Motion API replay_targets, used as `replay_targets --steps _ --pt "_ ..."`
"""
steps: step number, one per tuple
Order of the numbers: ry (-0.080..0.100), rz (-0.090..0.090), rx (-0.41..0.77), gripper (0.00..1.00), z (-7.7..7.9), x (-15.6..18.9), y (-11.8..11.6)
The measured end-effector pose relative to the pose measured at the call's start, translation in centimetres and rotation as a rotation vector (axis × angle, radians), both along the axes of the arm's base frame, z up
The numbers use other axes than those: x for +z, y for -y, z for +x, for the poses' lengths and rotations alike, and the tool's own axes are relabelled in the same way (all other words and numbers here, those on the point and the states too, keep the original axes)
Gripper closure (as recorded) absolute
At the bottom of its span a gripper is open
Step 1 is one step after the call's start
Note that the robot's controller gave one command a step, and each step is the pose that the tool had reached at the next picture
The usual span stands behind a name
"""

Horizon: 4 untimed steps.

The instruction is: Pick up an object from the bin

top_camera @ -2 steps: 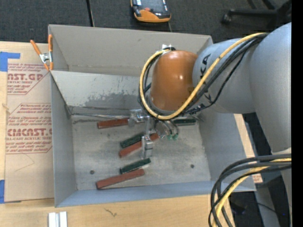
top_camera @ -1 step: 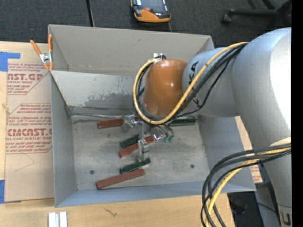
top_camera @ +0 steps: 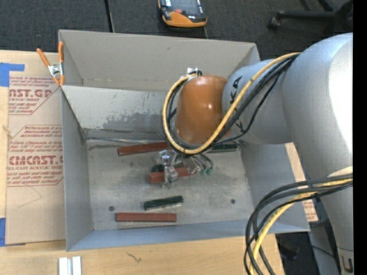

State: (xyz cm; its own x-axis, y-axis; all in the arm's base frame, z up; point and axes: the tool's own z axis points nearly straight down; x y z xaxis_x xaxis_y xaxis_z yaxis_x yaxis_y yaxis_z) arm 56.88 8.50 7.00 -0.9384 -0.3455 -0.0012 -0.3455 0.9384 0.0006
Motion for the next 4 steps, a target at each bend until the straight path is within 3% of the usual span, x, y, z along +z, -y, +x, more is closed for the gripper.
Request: replay_targets --steps 3,4 --pt "-0.004 0.0 0.0 1.0 -0.1 0.2 0.0" --pt "-0.012 -0.002 0.0 1.0 -0.4 2.1 0.0"
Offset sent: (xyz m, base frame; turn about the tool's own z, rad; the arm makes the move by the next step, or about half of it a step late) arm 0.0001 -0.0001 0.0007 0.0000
